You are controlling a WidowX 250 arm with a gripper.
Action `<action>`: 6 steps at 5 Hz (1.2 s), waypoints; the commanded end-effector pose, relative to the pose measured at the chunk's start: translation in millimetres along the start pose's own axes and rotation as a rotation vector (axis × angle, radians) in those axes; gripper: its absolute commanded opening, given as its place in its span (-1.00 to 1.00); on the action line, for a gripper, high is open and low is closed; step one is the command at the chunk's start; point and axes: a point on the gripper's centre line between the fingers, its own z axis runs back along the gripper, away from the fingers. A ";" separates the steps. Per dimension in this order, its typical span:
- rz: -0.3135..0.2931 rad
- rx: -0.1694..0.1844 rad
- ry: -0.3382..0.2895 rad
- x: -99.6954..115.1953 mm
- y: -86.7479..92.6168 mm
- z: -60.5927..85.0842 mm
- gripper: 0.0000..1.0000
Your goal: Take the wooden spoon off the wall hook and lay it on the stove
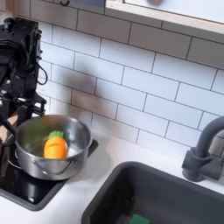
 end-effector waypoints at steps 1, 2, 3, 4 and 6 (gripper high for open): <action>0.007 0.014 0.010 -9.8 3.8 1.2 1.00; -0.002 -0.006 -0.017 -15.4 -0.1 7.2 1.00; -0.018 -0.021 -0.050 -16.1 -1.1 13.5 1.00; -0.009 -0.075 -0.119 -12.7 -0.7 24.8 1.00; 0.042 -0.172 -0.299 -6.5 13.8 61.2 1.00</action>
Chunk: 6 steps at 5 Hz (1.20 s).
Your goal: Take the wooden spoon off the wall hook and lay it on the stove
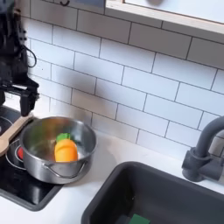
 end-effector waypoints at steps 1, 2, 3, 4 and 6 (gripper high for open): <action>0.012 -0.099 -0.099 5.3 -1.1 28.5 1.00; -0.030 -0.131 -0.115 -15.2 -4.3 47.4 1.00; -0.077 -0.167 -0.121 -45.4 -10.1 67.9 1.00; -0.100 -0.186 -0.146 -65.3 -10.6 80.2 1.00; -0.109 -0.165 -0.175 -90.7 -6.3 96.1 1.00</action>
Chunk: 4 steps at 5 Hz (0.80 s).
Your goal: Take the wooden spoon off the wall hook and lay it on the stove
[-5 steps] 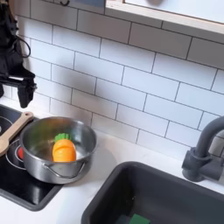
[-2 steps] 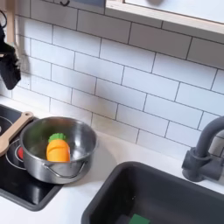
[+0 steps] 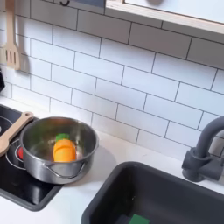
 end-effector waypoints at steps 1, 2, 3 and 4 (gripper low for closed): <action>-0.032 0.027 -0.016 -27.4 0.4 21.8 1.00; -0.027 0.083 -0.067 -25.0 6.5 30.2 1.00; -0.032 0.069 -0.071 -24.8 2.9 30.3 1.00; -0.030 0.072 -0.071 -25.0 3.6 30.5 1.00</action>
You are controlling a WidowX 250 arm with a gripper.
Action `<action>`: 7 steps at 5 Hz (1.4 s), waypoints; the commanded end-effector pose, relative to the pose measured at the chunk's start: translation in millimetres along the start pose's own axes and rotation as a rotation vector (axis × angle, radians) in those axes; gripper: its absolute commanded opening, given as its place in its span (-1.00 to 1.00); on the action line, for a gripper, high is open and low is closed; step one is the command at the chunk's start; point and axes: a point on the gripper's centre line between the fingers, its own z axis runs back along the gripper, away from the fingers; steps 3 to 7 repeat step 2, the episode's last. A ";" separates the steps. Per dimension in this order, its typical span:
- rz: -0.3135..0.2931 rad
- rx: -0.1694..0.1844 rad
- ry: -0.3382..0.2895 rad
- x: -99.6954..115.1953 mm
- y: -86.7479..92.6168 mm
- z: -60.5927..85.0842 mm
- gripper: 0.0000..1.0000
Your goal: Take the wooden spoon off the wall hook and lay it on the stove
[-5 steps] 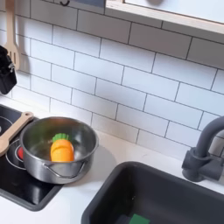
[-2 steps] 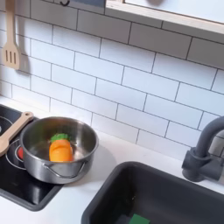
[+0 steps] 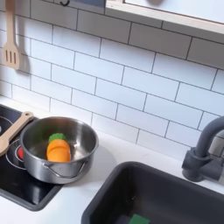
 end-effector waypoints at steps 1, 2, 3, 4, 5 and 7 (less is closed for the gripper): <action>0.000 0.000 0.000 0.0 0.0 0.0 1.00; 0.001 -0.001 0.000 0.1 -0.3 -0.5 1.00; 0.001 -0.001 0.000 0.1 -0.3 -0.5 1.00; 0.001 -0.001 0.000 0.1 -0.3 -0.5 1.00; 0.001 -0.001 0.000 0.1 -0.3 -0.5 1.00; 0.001 -0.001 0.000 0.1 -0.3 -0.5 1.00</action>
